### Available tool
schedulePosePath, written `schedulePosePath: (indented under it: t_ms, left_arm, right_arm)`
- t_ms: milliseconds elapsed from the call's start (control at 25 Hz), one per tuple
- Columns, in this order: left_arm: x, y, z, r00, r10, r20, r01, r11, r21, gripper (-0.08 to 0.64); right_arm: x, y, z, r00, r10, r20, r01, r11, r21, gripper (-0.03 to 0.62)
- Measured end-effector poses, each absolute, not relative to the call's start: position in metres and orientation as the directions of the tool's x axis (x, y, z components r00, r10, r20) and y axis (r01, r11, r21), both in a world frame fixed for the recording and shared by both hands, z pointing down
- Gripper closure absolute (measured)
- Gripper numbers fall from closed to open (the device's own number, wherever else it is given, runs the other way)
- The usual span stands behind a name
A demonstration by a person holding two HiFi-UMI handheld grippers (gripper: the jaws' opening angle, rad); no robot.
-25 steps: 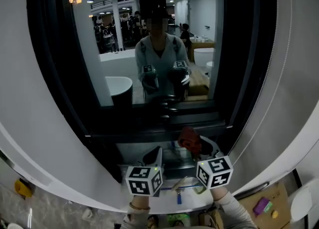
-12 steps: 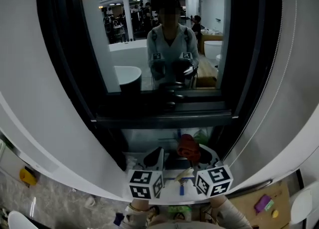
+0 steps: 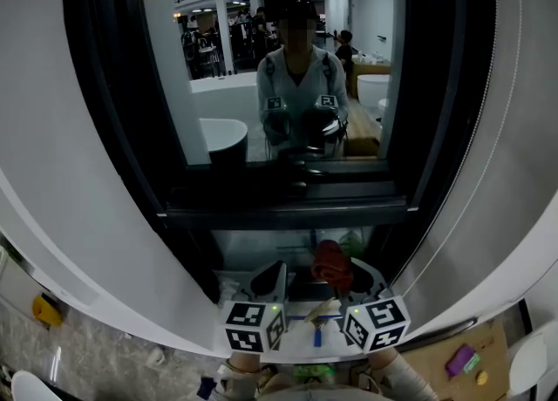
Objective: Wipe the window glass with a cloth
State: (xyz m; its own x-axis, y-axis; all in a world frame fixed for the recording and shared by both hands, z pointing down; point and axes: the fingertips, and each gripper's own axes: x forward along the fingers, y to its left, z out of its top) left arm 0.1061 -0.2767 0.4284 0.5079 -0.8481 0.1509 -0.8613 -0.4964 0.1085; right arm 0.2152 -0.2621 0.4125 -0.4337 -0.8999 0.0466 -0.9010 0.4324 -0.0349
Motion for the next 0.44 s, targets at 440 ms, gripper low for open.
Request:
schedulePosePath:
  t_ms: [440]
  left_arm:
    - [0.122,-0.285,0.425,0.532,-0.835,0.139,-0.847,-0.524,0.089,0.557]
  right_arm:
    - [0.225,-0.265,0.403,-0.419,-0.908,0.009,-0.907,0.419,-0.036,0.549]
